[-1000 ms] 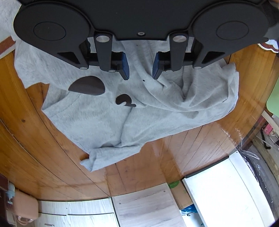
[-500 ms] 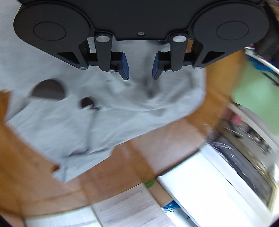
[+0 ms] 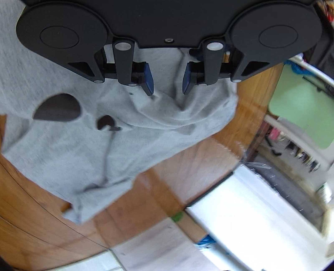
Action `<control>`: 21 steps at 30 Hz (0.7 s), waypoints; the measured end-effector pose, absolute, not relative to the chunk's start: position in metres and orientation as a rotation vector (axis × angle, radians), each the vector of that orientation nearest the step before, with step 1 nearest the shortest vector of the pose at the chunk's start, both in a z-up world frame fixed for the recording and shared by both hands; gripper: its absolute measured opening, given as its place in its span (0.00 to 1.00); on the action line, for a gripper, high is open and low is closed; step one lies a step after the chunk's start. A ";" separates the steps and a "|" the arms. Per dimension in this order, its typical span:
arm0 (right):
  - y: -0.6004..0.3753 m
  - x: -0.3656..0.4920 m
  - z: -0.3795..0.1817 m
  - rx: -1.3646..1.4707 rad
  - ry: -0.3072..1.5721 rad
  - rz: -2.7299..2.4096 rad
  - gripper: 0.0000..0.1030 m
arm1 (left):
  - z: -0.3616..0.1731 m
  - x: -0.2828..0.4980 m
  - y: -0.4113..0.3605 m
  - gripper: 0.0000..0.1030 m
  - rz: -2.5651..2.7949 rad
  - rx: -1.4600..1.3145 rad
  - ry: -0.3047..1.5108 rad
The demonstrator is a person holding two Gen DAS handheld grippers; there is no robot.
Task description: Fold clothes
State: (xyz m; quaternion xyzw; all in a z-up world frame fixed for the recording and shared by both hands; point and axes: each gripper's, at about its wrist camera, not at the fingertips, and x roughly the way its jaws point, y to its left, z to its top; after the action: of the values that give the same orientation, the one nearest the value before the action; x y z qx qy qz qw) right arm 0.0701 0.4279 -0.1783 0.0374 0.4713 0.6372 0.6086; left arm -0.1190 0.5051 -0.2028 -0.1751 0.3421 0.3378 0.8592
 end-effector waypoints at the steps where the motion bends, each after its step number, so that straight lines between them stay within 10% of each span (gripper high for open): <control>1: 0.429 0.070 -0.178 0.111 1.104 1.499 0.38 | -0.203 -0.122 0.507 0.12 0.717 -0.383 0.711; 4: 0.435 0.067 -0.179 0.146 1.149 1.546 0.51 | -0.203 -0.124 0.509 0.17 0.714 -0.396 0.701; 8: 0.444 0.063 -0.185 0.130 1.185 1.555 0.51 | -0.201 -0.112 0.496 0.60 0.682 -0.293 0.692; 12: 0.446 0.070 -0.192 0.145 1.219 1.556 0.51 | -0.213 -0.094 0.491 0.60 0.670 -0.200 0.762; 15: 0.443 0.076 -0.195 0.176 1.235 1.550 0.51 | -0.212 -0.097 0.500 0.51 0.734 -0.191 0.776; 17: 0.439 0.082 -0.194 0.197 1.234 1.537 0.51 | -0.206 -0.102 0.508 0.05 0.789 -0.190 0.768; 21: 0.423 0.098 -0.184 0.231 1.185 1.487 0.51 | -0.194 -0.114 0.523 0.05 0.898 -0.188 0.752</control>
State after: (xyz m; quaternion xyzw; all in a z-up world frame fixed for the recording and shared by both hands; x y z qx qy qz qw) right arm 0.0979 0.4233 -0.1837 0.0985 0.5061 0.6348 0.5755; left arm -0.1141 0.5230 -0.1935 -0.0886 0.3544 0.4231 0.8292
